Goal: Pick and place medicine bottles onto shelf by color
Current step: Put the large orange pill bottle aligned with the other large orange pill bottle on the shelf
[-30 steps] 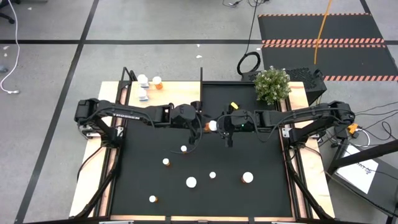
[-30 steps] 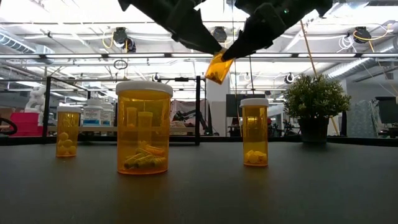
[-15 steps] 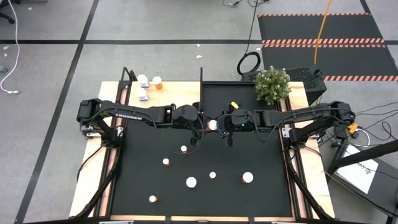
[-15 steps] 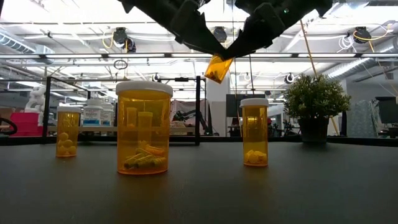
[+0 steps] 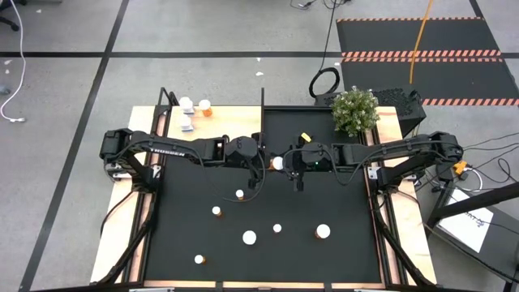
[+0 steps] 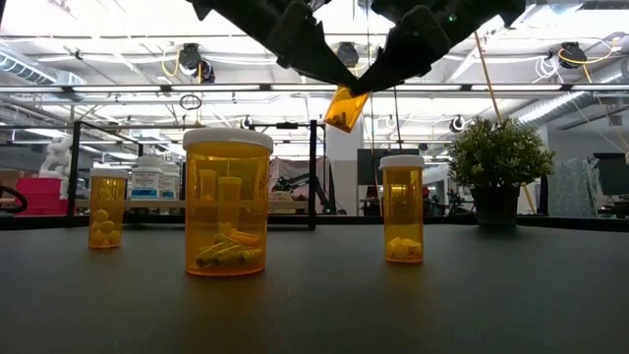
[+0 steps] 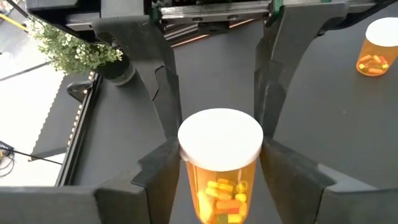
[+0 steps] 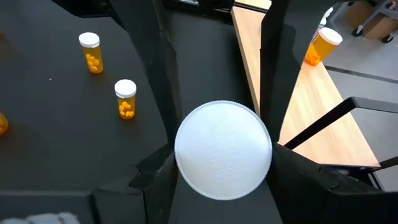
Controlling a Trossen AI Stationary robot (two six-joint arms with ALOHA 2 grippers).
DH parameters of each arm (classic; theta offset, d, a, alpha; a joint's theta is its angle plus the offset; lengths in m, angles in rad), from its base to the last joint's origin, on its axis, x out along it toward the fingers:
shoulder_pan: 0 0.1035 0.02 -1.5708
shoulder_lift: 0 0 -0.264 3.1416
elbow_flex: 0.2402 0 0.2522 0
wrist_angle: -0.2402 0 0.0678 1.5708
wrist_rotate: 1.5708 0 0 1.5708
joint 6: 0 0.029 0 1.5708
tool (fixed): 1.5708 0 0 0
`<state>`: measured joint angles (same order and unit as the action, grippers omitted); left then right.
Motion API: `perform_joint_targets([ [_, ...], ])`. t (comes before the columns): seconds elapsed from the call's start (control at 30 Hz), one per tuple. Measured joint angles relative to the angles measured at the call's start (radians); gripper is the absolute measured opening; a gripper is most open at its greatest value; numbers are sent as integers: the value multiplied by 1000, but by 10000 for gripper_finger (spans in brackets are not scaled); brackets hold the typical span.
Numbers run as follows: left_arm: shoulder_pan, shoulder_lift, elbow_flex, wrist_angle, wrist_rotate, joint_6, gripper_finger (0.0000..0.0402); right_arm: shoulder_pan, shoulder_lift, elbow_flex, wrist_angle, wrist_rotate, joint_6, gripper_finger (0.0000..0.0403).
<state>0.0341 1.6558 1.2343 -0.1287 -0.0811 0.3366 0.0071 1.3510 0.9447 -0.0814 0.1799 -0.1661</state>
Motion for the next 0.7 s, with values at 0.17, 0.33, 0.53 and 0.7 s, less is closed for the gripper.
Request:
perform_joint_targets([
  [0.17,0,0,0,-1,-1,2,205,0,0,0,0,1,1,215],
  [0.33,0,0,0,-1,-1,9,201,0,0,0,0,1,4,215],
  [0.53,0,0,0,-1,-1,11,201,0,0,0,3,17,20,231],
  [0.7,0,0,0,-2,-1,20,197,1,0,0,6,56,22,283],
])
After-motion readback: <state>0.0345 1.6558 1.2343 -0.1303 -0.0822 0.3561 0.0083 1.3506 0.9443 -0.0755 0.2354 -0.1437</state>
